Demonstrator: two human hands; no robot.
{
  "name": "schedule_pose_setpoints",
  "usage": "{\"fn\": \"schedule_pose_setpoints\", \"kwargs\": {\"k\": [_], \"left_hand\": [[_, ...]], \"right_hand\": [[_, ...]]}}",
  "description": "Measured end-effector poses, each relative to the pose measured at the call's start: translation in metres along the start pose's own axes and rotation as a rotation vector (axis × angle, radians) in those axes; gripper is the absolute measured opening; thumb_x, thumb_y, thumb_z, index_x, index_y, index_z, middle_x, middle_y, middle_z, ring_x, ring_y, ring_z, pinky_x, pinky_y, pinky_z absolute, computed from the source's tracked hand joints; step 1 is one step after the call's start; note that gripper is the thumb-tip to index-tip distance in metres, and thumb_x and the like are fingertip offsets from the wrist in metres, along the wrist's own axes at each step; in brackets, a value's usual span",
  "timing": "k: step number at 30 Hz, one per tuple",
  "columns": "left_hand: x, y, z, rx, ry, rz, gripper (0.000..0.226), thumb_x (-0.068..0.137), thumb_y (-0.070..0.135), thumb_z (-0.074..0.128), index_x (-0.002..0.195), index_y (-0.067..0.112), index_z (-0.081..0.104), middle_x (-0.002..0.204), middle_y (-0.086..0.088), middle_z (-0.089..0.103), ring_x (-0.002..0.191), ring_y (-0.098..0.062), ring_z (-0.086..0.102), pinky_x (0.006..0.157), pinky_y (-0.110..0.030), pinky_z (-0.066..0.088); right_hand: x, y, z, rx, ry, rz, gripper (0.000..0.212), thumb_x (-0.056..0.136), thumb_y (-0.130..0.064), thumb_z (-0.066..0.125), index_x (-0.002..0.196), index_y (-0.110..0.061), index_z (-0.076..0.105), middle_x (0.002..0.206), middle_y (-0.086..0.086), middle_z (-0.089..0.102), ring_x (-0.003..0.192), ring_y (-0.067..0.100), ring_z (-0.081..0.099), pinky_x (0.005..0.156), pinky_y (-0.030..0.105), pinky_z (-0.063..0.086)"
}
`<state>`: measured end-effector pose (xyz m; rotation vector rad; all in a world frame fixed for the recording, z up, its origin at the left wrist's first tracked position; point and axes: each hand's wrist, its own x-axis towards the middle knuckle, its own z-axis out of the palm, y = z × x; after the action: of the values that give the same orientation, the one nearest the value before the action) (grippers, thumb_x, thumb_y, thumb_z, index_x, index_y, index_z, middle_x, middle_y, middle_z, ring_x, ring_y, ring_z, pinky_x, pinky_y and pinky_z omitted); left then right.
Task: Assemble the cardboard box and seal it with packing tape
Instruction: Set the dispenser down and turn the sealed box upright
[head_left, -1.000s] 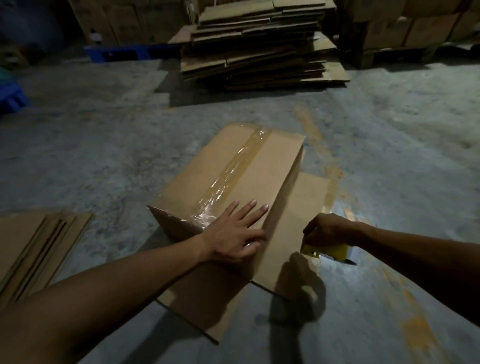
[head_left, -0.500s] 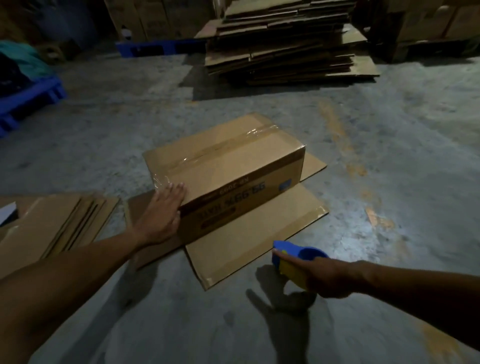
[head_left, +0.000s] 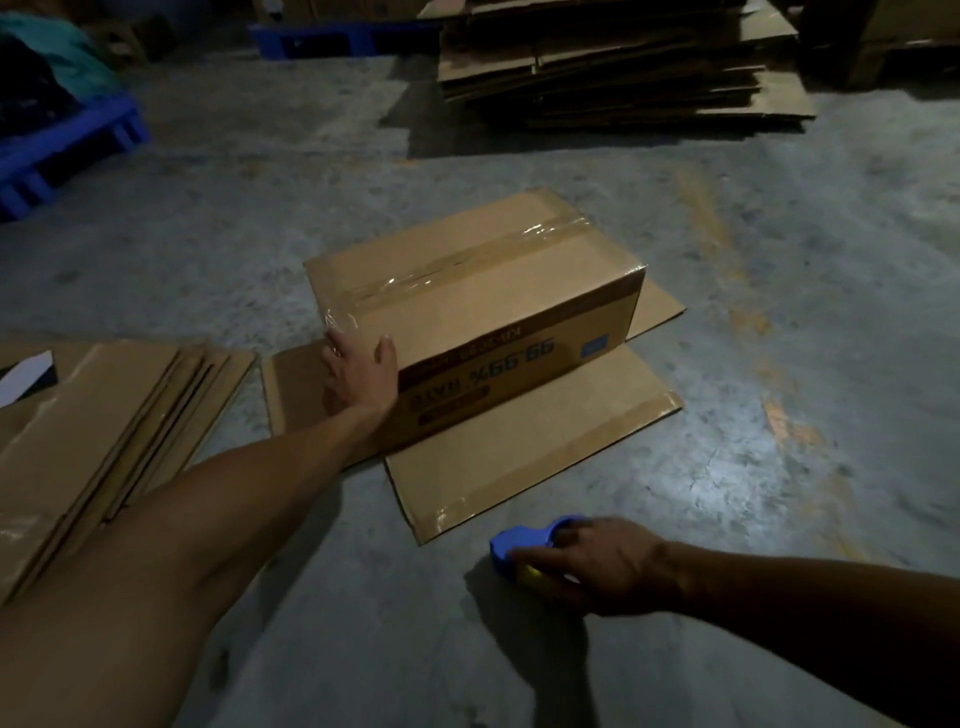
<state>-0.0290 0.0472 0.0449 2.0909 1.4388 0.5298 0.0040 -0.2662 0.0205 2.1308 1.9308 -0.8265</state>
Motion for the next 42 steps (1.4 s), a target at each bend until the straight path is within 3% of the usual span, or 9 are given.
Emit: {"fn": "schedule_pose_setpoints", "kwargs": {"k": [5, 9, 17, 21, 25, 30, 33, 36, 42], "left_hand": [[-0.002, -0.004, -0.001, 0.097, 0.030, 0.067, 0.077, 0.097, 0.058, 0.033, 0.154, 0.012, 0.007, 0.155, -0.019, 0.024, 0.128, -0.044, 0.042, 0.101, -0.049, 0.036], [0.000, -0.007, 0.002, 0.111, 0.033, 0.104, 0.078, 0.096, 0.059, 0.030, 0.154, 0.012, 0.007, 0.155, -0.019, 0.024, 0.128, -0.045, 0.043, 0.101, -0.051, 0.036], [0.015, -0.018, 0.004, 0.115, -0.016, 0.265, 0.073, 0.098, 0.055, 0.029, 0.155, 0.014, 0.007, 0.153, -0.018, 0.028, 0.127, -0.040, 0.044, 0.097, -0.049, 0.042], [0.018, -0.013, 0.004, 0.162, -0.028, 0.397, 0.069, 0.100, 0.046, 0.034, 0.155, 0.011, 0.011, 0.153, -0.018, 0.030, 0.130, -0.037, 0.042, 0.096, -0.045, 0.041], [0.034, 0.004, -0.002, 0.218, -0.117, 0.374, 0.065, 0.099, 0.039, 0.042, 0.153, 0.012, 0.016, 0.147, -0.023, 0.036, 0.128, -0.041, 0.043, 0.098, -0.047, 0.039], [0.076, 0.020, 0.007, 0.062, -0.313, 0.061, 0.087, 0.088, 0.069, 0.042, 0.156, 0.028, 0.005, 0.158, -0.010, 0.031, 0.136, -0.041, 0.038, 0.109, -0.045, 0.034], [0.075, 0.022, 0.009, 0.079, -0.281, 0.106, 0.093, 0.082, 0.078, 0.039, 0.155, 0.031, 0.006, 0.156, -0.011, 0.035, 0.136, -0.042, 0.039, 0.109, -0.047, 0.033], [0.074, 0.030, 0.000, 0.040, -0.255, 0.172, 0.098, 0.079, 0.080, 0.042, 0.155, 0.033, 0.001, 0.157, -0.005, 0.034, 0.138, -0.041, 0.037, 0.112, -0.048, 0.031], [0.072, 0.093, -0.030, -0.166, -0.024, 0.363, 0.091, 0.083, 0.069, 0.054, 0.155, 0.035, 0.009, 0.155, -0.005, 0.038, 0.135, -0.036, 0.043, 0.110, -0.044, 0.036]], "right_hand": [[0.024, 0.049, -0.060, 0.056, 0.503, 0.184, 0.044, 0.098, -0.041, 0.036, 0.140, -0.029, 0.040, 0.122, 0.002, 0.054, 0.103, 0.017, 0.053, 0.081, 0.025, 0.043], [0.038, 0.114, -0.111, 0.201, 0.796, 0.470, 0.046, 0.093, -0.035, 0.049, 0.137, -0.023, 0.044, 0.131, 0.011, 0.046, 0.118, 0.027, 0.045, 0.096, 0.038, 0.042], [0.039, 0.199, -0.160, 0.598, 0.873, 0.872, 0.069, 0.092, -0.051, 0.047, 0.150, -0.017, 0.028, 0.158, 0.021, 0.013, 0.144, 0.039, 0.012, 0.116, 0.049, 0.017], [0.030, 0.218, -0.155, 0.804, 0.885, 0.795, 0.080, 0.086, -0.056, 0.054, 0.148, -0.012, 0.028, 0.146, 0.023, 0.038, 0.128, 0.041, 0.043, 0.105, 0.051, 0.040], [0.008, 0.233, -0.136, 0.720, 0.830, 0.931, 0.097, 0.067, -0.082, 0.047, 0.146, -0.029, 0.030, 0.139, 0.023, 0.046, 0.117, 0.043, 0.053, 0.097, 0.053, 0.046], [-0.003, 0.237, -0.123, 1.127, 0.833, 0.682, 0.076, 0.084, -0.049, 0.065, 0.146, -0.030, 0.026, 0.139, 0.013, 0.047, 0.113, 0.031, 0.056, 0.086, 0.044, 0.054], [-0.007, 0.234, -0.124, 1.219, 0.837, 0.560, 0.064, 0.089, -0.036, 0.063, 0.143, -0.027, 0.030, 0.134, 0.009, 0.051, 0.103, 0.021, 0.059, 0.074, 0.033, 0.053], [-0.021, 0.227, -0.128, 1.146, 0.920, 0.515, 0.065, 0.089, -0.037, 0.063, 0.144, -0.027, 0.030, 0.135, 0.003, 0.052, 0.110, 0.022, 0.057, 0.080, 0.031, 0.051], [-0.057, 0.213, -0.168, 0.977, 1.261, 0.325, 0.072, 0.091, -0.032, 0.061, 0.149, -0.029, 0.019, 0.145, 0.002, 0.043, 0.123, 0.017, 0.050, 0.083, 0.023, 0.053]]}}
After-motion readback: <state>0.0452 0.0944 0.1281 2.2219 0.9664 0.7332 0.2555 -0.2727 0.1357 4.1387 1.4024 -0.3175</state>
